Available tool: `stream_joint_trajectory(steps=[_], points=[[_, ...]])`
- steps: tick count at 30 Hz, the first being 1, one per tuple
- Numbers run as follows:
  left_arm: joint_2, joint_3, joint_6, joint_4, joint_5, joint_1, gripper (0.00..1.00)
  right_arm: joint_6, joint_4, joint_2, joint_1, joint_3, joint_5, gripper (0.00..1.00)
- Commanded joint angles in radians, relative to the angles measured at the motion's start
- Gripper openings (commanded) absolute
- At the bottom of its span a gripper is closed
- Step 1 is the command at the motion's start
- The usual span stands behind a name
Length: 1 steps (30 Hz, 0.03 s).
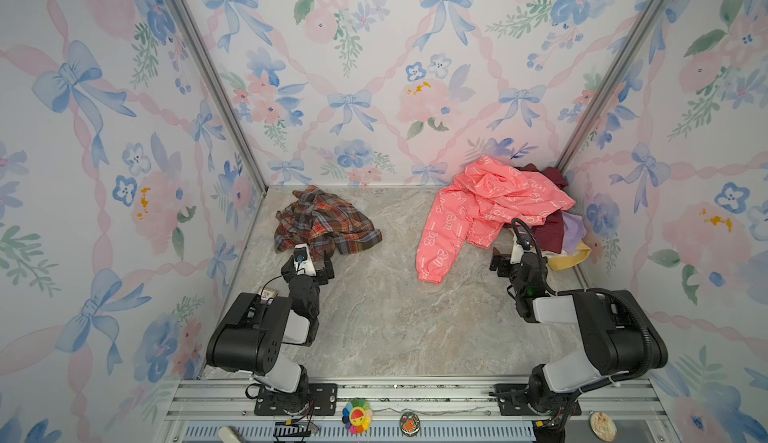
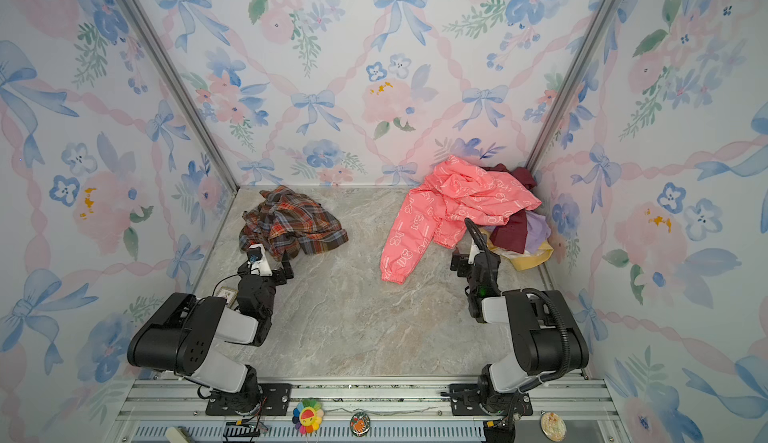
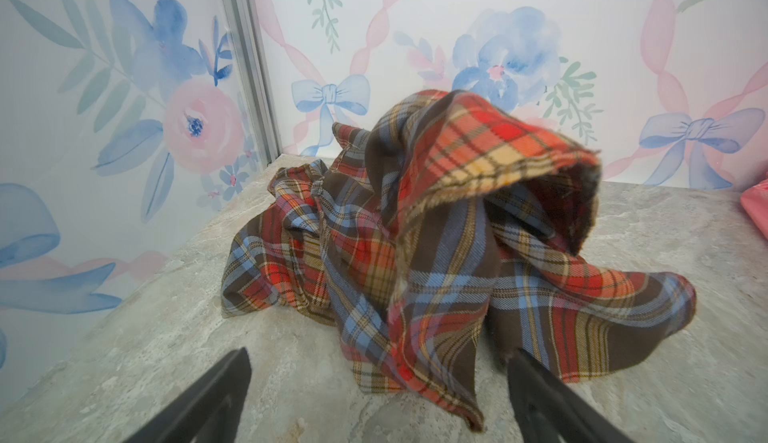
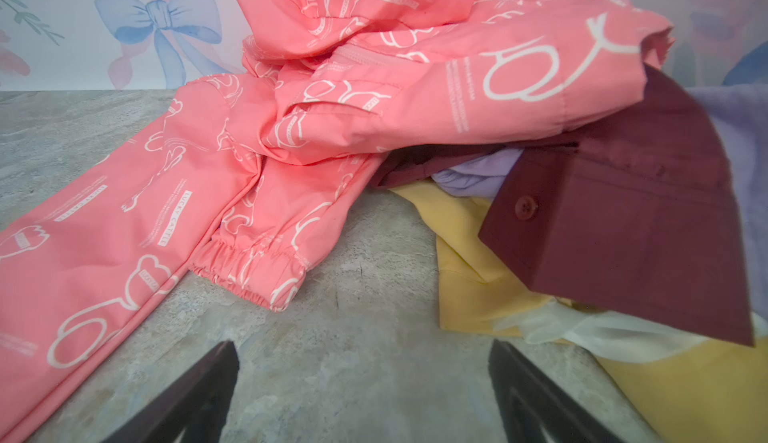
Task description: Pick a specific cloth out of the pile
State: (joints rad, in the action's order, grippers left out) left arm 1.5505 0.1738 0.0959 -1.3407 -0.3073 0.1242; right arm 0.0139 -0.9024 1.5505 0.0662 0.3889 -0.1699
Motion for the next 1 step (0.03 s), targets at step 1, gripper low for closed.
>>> stream_joint_trajectory(steps=[1], points=[[-0.003,0.007,-0.021,-0.017,-0.012,0.003,0.98,-0.010,-0.002,-0.003,-0.007,0.003,0.011,0.97]])
